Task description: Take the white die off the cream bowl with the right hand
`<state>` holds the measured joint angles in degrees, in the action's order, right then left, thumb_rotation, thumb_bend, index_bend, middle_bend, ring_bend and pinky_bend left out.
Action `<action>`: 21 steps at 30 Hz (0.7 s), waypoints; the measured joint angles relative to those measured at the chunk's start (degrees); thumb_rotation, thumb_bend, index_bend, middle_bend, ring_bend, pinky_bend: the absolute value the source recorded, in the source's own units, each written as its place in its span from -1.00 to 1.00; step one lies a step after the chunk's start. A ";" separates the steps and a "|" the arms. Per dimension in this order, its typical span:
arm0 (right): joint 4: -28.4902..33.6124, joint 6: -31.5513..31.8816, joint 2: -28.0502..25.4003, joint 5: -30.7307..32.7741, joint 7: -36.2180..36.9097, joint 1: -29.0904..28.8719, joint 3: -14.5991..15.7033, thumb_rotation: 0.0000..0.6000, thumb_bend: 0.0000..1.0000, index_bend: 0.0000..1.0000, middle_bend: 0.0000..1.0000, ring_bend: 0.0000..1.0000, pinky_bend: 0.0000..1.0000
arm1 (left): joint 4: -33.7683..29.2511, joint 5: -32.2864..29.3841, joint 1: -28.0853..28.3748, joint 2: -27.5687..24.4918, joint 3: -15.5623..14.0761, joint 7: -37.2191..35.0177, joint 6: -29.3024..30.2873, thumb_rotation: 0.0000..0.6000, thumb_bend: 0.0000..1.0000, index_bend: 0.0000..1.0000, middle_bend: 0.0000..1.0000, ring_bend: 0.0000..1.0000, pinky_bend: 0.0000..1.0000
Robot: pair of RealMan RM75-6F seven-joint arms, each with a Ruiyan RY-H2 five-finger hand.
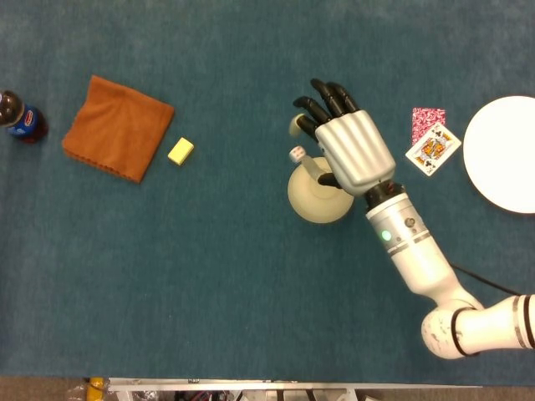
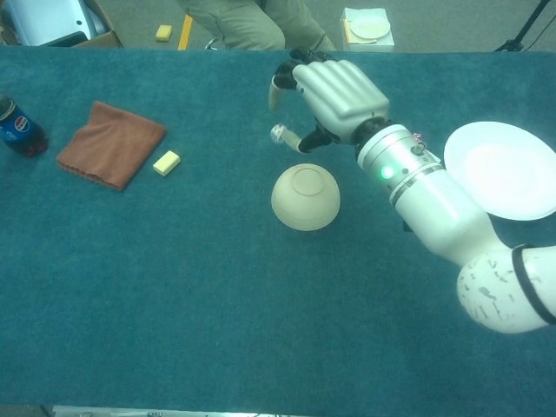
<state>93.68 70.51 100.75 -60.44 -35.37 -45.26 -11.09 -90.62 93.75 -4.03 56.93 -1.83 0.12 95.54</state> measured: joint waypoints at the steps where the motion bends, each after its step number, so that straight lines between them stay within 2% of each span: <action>1: -0.11 0.03 0.03 -0.11 0.05 0.19 0.07 1.00 -0.39 -0.60 -0.57 -0.88 -0.79 | 0.10 -0.05 0.00 0.03 -0.01 -0.05 -0.10 1.00 -0.33 -0.88 -0.83 -0.95 -0.94; 10: 3.33 0.93 -3.42 -0.13 -1.71 1.73 0.12 1.00 -0.39 -0.64 -0.57 -0.88 -0.79 | 0.30 0.23 0.33 0.10 0.03 -0.13 -0.46 1.00 -0.33 -0.88 -0.83 -0.95 -0.94; 21: 13.45 6.46 -16.08 -1.14 -4.53 7.80 2.39 1.00 -0.39 -0.64 -0.57 -0.88 -0.79 | 0.68 -0.11 0.52 0.05 0.25 -0.49 -0.70 1.00 -0.33 -0.88 -0.83 -0.95 -0.94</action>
<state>107.13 76.97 84.67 -61.58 -39.90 -37.47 -8.70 -89.93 93.64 -3.51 56.98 -1.58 -0.37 94.83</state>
